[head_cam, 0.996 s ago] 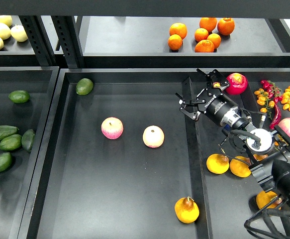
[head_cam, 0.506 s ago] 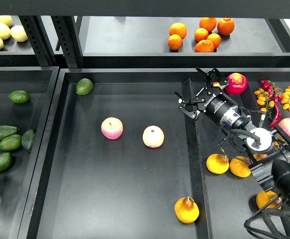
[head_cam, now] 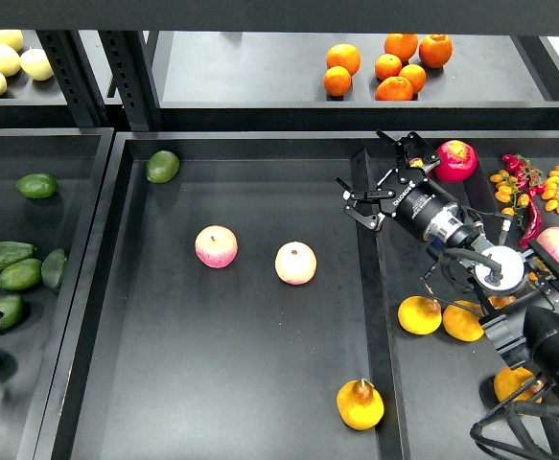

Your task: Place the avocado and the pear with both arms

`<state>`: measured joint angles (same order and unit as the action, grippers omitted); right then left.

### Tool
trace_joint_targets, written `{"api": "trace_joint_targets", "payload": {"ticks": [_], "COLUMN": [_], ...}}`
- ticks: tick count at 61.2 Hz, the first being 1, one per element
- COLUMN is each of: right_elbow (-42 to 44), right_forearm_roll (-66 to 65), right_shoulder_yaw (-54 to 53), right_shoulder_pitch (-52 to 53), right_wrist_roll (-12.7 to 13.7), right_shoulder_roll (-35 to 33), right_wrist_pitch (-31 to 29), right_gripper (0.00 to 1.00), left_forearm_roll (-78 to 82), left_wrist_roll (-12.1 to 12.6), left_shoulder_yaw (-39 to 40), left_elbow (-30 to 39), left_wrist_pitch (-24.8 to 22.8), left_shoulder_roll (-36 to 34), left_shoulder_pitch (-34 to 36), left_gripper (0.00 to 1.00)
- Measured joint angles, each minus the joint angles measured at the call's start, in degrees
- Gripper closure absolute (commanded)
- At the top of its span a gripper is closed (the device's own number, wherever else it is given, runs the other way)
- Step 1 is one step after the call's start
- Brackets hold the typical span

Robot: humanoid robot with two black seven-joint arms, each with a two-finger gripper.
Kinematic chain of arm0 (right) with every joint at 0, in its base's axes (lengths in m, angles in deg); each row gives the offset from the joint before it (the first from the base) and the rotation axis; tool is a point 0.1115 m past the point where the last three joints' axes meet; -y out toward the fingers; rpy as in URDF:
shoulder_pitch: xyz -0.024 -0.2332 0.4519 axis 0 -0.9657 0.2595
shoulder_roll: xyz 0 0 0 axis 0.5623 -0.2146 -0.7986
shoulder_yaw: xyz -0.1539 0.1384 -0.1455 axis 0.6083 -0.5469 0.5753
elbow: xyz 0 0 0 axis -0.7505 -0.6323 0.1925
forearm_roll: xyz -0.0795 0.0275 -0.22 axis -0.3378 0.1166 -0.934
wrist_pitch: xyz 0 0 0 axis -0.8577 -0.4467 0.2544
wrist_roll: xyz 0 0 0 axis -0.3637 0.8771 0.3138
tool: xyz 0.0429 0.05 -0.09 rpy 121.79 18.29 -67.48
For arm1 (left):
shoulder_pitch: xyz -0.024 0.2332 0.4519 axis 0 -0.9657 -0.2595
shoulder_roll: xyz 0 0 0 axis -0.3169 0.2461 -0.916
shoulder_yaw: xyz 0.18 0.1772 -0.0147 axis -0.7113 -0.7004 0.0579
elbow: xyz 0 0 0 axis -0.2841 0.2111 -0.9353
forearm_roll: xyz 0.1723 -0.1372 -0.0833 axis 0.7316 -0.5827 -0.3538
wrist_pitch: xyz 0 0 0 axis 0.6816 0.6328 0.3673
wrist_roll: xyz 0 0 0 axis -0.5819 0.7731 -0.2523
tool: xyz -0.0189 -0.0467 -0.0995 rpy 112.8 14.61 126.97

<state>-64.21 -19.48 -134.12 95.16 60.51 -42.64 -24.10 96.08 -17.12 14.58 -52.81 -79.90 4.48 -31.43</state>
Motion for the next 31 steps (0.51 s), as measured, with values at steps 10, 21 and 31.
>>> {"api": "trace_joint_targets", "payload": {"ticks": [10,21,31], "right_elbow": [0.0,-0.2,-0.1], "right_forearm_roll": [0.0,0.0,0.0], "right_shoulder_yaw": [0.0,0.3,0.4], "right_shoulder_pitch": [0.0,0.0,0.0], "right_wrist_roll": [0.0,-0.1,-0.1], "right_shoulder_roll": [0.0,0.0,0.0], "right_wrist_pitch": [0.0,0.0,0.0], "right_gripper": [0.00,0.00,0.00], "left_forearm_roll": [-0.1,-2.2,-7.2], "left_wrist_roll": [0.0,0.0,0.0], "left_shoulder_yaw": [4.5,11.2,16.2], "left_elbow": [0.2,0.5,0.8], "left_wrist_pitch": [0.0,0.0,0.0], "left_shoulder_roll": [0.6,1.6,2.5], "left_shoulder_pitch": [0.2,0.5,1.0], "left_gripper": [0.03,0.03,0.03]}}
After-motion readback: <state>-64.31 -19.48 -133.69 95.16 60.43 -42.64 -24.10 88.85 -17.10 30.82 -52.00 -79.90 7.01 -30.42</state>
